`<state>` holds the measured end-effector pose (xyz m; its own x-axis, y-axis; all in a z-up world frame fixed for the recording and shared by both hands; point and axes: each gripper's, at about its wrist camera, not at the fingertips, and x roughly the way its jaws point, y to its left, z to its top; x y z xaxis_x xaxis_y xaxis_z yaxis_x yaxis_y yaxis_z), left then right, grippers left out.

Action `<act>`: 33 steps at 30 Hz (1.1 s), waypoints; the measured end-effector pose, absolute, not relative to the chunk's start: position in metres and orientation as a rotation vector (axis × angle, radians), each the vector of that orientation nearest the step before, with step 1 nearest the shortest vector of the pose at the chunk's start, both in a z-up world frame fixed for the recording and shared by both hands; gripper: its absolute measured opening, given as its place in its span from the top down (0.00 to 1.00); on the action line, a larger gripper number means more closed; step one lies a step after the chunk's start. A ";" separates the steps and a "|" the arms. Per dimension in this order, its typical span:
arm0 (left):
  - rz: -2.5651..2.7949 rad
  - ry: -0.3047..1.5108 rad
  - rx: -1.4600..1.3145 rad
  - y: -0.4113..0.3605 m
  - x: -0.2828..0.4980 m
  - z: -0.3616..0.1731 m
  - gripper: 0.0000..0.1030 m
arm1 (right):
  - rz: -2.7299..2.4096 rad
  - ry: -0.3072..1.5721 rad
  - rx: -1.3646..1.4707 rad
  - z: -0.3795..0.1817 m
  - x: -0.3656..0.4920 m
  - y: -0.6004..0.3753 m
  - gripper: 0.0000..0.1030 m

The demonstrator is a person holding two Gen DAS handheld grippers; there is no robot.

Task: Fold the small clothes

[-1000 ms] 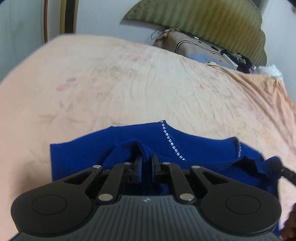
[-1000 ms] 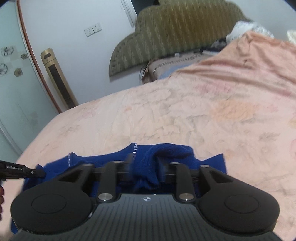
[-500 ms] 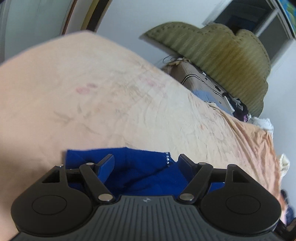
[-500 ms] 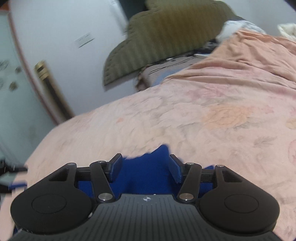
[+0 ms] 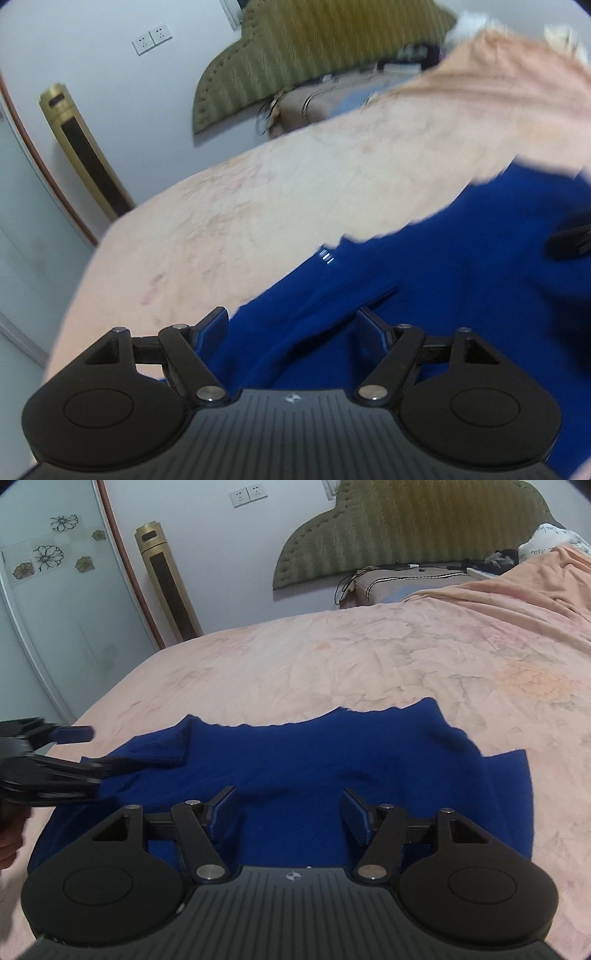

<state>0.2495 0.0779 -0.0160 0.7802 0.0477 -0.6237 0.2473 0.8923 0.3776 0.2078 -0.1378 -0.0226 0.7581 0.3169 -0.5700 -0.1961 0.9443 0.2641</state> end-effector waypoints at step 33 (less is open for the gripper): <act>-0.079 0.815 0.019 0.172 0.119 -0.039 0.26 | 0.366 0.639 -0.072 -0.020 0.113 -0.081 0.17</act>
<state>0.1191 0.1716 -0.0390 0.6833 -0.0630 -0.7274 0.0775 0.9969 -0.0136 0.1134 -0.0810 -0.0201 0.7408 0.3117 -0.5950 -0.3554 0.9336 0.0466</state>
